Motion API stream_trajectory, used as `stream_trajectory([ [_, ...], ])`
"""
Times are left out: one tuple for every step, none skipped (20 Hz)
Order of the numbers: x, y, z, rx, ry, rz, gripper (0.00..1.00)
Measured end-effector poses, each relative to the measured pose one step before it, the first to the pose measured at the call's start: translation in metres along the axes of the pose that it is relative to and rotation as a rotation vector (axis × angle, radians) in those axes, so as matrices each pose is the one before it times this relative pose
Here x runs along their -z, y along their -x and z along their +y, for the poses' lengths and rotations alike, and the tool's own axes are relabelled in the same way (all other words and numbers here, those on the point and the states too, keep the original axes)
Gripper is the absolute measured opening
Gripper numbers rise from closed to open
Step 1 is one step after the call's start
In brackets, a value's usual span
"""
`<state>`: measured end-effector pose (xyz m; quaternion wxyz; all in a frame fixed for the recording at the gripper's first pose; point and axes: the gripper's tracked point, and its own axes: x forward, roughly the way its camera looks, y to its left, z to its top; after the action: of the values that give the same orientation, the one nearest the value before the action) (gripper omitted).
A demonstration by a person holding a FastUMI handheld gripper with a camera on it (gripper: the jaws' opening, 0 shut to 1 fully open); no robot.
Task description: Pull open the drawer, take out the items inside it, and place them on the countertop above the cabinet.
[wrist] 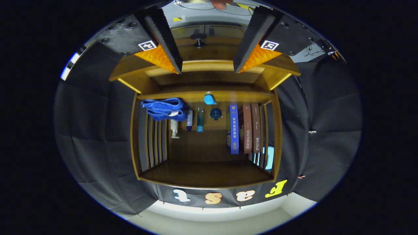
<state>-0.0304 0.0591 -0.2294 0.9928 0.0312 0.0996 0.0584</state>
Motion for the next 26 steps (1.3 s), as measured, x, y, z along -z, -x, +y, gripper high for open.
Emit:
stream_trajectory([
  [0.01202, -0.00134, -0.0011, -0.00533, 0.00795, 0.00416, 0.99],
  [0.0131, -0.00029, -0.00026, -0.00669, 0.00238, 0.01037, 0.99],
  [0.01387, 0.00031, 0.00257, -0.0142, 0.00558, 0.01356, 0.99],
  [0.01153, -0.00063, 0.00237, -0.00872, -0.0004, 0.0105, 0.99],
  [0.00998, -0.00171, 0.00142, -0.01188, -0.00593, 0.00614, 0.99],
  [0.00847, -0.00258, 0.0019, -0.00492, -0.00942, 0.0046, 0.99],
  [0.00991, -0.00251, 0.00069, -0.00563, -0.00367, 0.01392, 0.99],
  [0.00981, -0.00369, -0.00196, 0.00358, 0.00319, 0.01969, 0.99],
  [0.00497, -0.0015, -0.00478, 0.01374, 0.00888, 0.01067, 1.0],
  [-0.00202, -0.00137, -0.00096, 0.00002, 0.00367, -0.00959, 1.0],
  [-0.00037, -0.00202, 0.0008, -0.00335, -0.00898, -0.0141, 0.99],
  [0.00049, -0.00012, 0.00079, -0.00573, -0.00893, 0.0013, 0.99],
  [0.00241, 0.00072, 0.00043, -0.00442, -0.00413, 0.00712, 0.99],
  [0.00119, 0.00088, 0.00087, -0.00413, 0.00493, 0.00674, 0.99],
  [0.00042, -0.00023, -0.00252, 0.00579, 0.01335, 0.0022, 1.0],
  [-0.0022, -0.00129, -0.00246, 0.00589, 0.01174, -0.00652, 1.0],
  [-0.00053, -0.00153, -0.00222, 0.00678, 0.00397, -0.00013, 1.0],
  [-0.00204, -0.00265, -0.00212, 0.00175, -0.00316, -0.0035, 1.0],
  [-0.00316, -0.00536, -0.00166, 0.00273, -0.00453, -0.00479, 1.0],
  [-0.00364, -0.00386, -0.0028, 0.00132, -0.00517, -0.00537, 1.0],
  [-0.00212, -0.00539, -0.00151, -0.00284, -0.00728, -0.00257, 1.0],
  [-0.00304, -0.00513, -0.0012, -0.00256, -0.00552, -0.0018, 1.0],
  [-0.00369, -0.00518, 0.00025, -0.00823, -0.00417, -0.00276, 1.0],
  [-0.00282, -0.00473, -0.00156, 0.00874, 0.00098, 0.01005, 1.0],
  [0.00067, -0.01201, -0.00576, 0.01576, 0.02253, -0.00214, 1.0],
  [-0.00572, 0.00798, -0.00234, -0.0003, 0.0001, -0.00293, 0.99],
])
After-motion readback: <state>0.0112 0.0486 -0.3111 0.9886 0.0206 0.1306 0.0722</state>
